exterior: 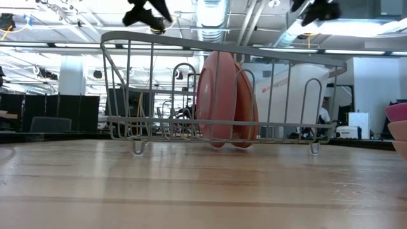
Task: Sort dishes
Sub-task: Put the pink plate in the dish rack
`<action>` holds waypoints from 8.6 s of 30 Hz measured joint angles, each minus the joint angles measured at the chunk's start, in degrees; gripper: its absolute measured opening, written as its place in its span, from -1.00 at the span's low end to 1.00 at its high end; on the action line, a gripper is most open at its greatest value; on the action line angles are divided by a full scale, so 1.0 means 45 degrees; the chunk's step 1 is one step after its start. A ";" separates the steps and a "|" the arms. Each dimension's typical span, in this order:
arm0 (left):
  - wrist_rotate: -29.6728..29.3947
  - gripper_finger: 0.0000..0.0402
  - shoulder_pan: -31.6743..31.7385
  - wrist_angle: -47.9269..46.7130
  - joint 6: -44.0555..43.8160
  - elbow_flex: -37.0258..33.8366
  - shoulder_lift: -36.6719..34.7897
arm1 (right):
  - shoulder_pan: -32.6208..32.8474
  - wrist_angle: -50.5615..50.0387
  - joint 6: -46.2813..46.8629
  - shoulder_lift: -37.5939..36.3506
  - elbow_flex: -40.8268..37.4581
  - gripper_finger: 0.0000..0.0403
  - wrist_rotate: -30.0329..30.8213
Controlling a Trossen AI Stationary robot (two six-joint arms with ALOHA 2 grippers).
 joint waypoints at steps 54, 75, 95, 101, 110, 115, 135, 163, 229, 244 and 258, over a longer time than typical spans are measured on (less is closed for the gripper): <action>0.3774 -0.12 -0.0746 0.0150 0.1313 0.0157 0.0722 | 1.3670 0.6653 0.7125 0.0841 -0.8369 0.05 0.3584; 0.2555 -0.12 -0.3153 0.0469 0.0419 0.0155 0.0689 | 1.2705 0.9615 0.5549 0.0840 -1.1193 0.02 0.2074; 0.2204 -0.12 -0.3150 0.0480 -0.0048 0.0147 0.0689 | 1.2195 1.0964 0.6519 0.2458 -1.1579 -0.67 0.0455; 0.2204 -0.12 -0.3212 0.0480 -0.0096 0.0147 0.0689 | 1.2200 1.0746 0.6602 0.2385 -1.1303 -0.75 0.0511; 0.2209 -0.12 -0.3212 0.0480 0.0027 0.0147 0.0689 | 1.2204 1.0365 0.6682 0.2380 -1.0856 -0.76 0.0605; 0.2209 -0.12 -0.3212 0.0480 0.0083 0.0147 0.0689 | 1.2200 1.0157 0.6895 0.2380 -1.0851 -0.69 0.0800; 0.2209 -0.12 -0.3212 0.0475 0.0270 0.0147 0.0699 | 1.2203 0.9358 0.6802 0.2370 -1.0142 -0.98 0.0572; 0.2209 -0.12 -0.3212 0.0354 0.0637 0.0147 0.0699 | 1.1529 0.8049 0.5099 0.2424 -0.8519 -0.99 0.0930; -0.4990 -0.12 -0.3314 0.8095 -0.3029 0.0147 0.0699 | 0.0973 3.7389 1.2179 0.1230 -0.5533 -1.00 -0.9075; -0.4849 -0.12 -0.3304 0.7698 -0.2930 0.0147 0.0699 | 0.1255 3.7399 1.3014 0.4260 -0.1801 -1.00 -0.9833; -0.3839 -0.12 -0.3001 0.7021 -0.2481 0.0147 0.0644 | 0.0369 3.3655 1.0772 0.3926 -0.1783 -1.00 -0.9368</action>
